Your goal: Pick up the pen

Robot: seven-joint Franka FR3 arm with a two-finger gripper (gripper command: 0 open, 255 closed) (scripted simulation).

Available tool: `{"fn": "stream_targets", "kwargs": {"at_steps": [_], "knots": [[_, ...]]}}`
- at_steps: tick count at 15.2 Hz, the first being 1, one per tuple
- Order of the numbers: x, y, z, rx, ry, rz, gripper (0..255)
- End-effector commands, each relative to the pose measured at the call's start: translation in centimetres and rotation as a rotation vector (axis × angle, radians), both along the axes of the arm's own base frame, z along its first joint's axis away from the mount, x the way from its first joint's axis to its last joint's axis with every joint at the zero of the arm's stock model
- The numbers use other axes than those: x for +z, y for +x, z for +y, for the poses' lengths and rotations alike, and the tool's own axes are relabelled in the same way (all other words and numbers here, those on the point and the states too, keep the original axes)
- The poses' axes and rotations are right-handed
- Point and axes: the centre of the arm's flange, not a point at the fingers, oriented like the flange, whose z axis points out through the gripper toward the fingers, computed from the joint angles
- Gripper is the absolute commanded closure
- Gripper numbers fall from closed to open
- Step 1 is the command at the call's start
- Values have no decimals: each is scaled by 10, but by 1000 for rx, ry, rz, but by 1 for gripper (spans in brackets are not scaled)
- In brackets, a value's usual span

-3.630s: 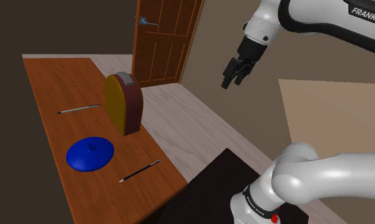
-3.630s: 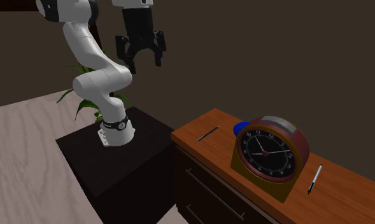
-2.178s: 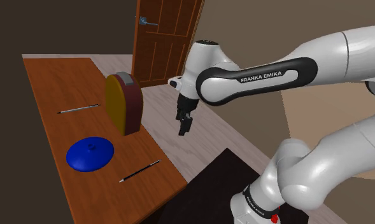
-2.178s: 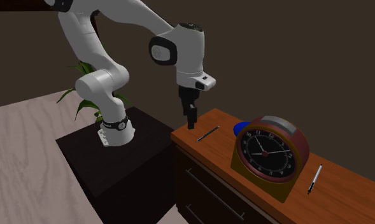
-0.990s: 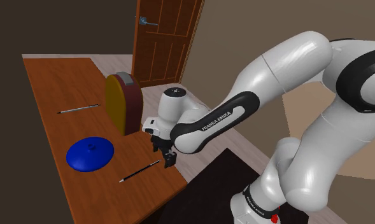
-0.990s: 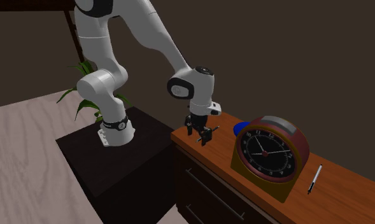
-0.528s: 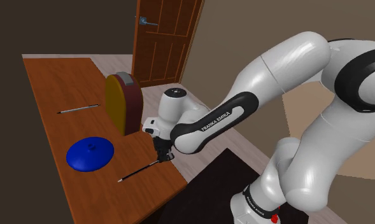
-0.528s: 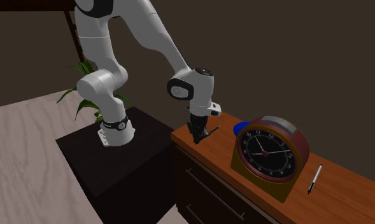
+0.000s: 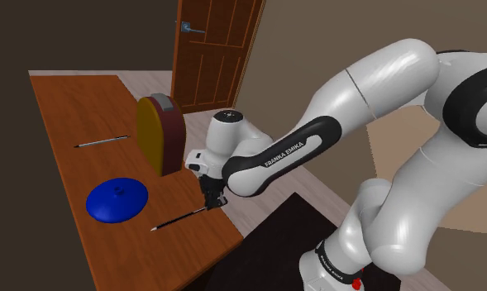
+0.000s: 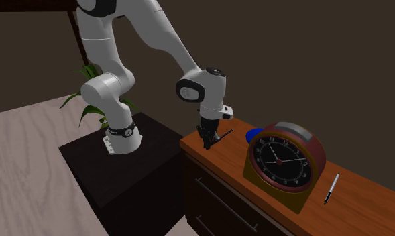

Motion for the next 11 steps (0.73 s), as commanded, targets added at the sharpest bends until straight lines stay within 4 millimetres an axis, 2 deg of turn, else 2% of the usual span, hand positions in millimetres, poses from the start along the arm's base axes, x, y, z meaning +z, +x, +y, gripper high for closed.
{"fn": "stream_targets", "kwargs": {"at_steps": [1,11], "knots": [[11,0,1,0,0,0,255],[64,0,1,0,0,0,255]]}}
